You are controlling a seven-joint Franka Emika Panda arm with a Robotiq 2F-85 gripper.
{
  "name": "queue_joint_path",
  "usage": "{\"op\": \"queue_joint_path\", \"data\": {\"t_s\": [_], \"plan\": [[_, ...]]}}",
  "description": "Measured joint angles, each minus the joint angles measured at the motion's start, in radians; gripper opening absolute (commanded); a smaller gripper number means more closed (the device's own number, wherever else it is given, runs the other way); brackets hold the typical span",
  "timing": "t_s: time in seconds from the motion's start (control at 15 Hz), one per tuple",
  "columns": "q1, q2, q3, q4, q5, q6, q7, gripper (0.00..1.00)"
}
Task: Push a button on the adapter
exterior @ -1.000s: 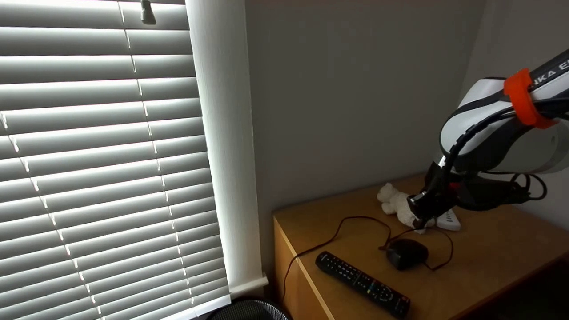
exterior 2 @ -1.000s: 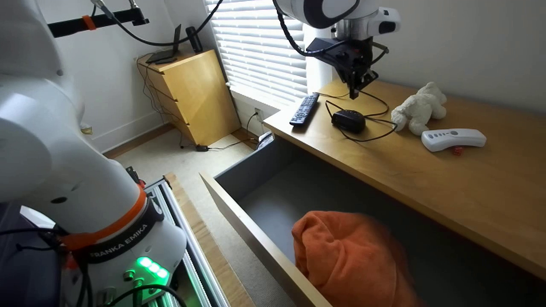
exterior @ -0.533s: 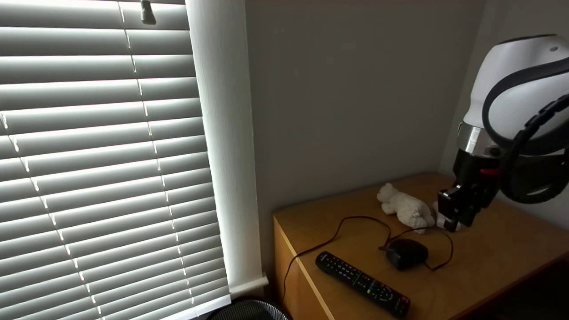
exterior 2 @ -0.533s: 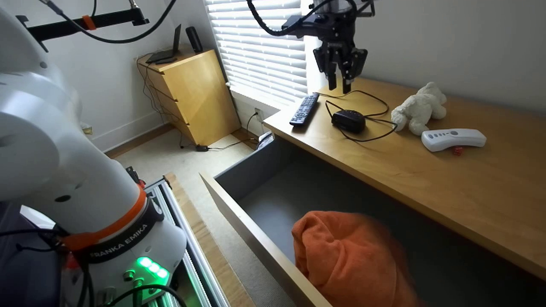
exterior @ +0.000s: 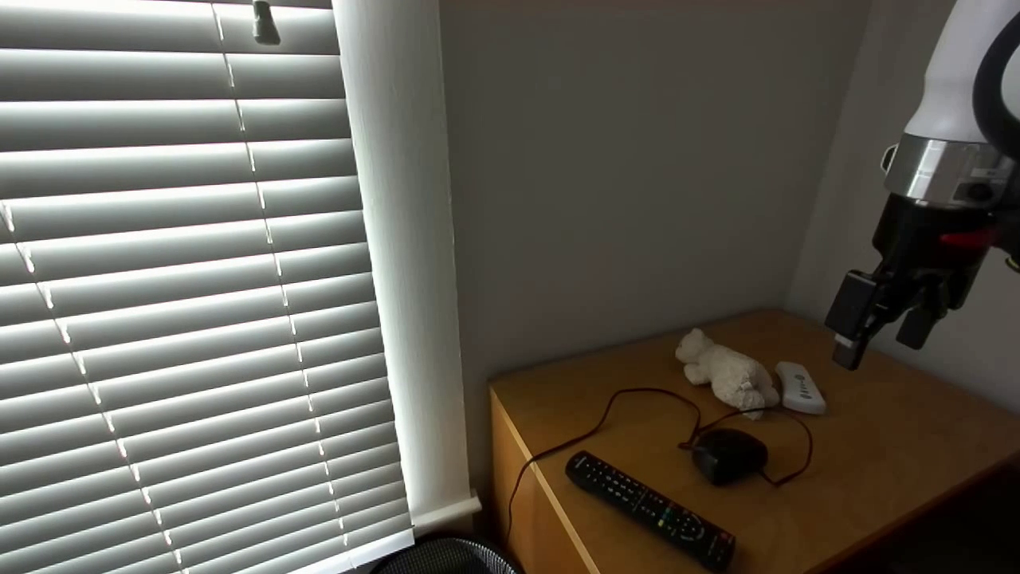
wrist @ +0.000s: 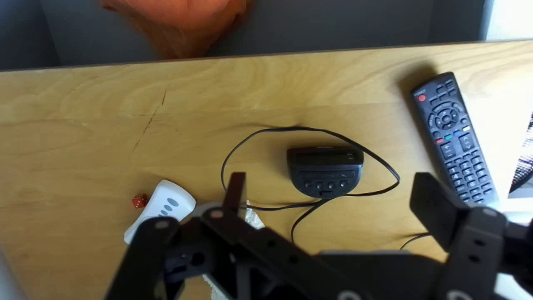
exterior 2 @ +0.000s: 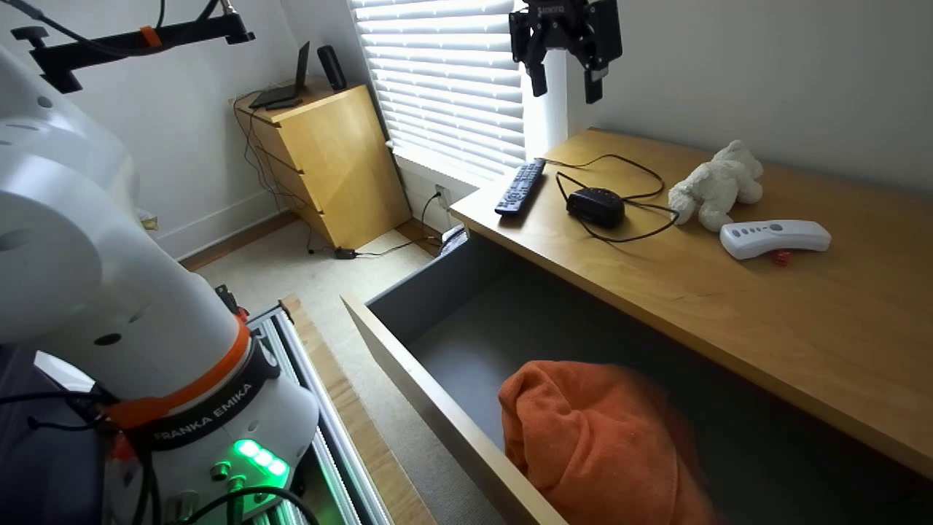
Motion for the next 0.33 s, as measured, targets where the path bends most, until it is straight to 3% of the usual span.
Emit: {"op": "queue_joint_path", "data": {"t_s": [0.33], "plan": [[0.000,-0.014,0.000,-0.008,0.001,-0.005,0.000,1.00]]}}
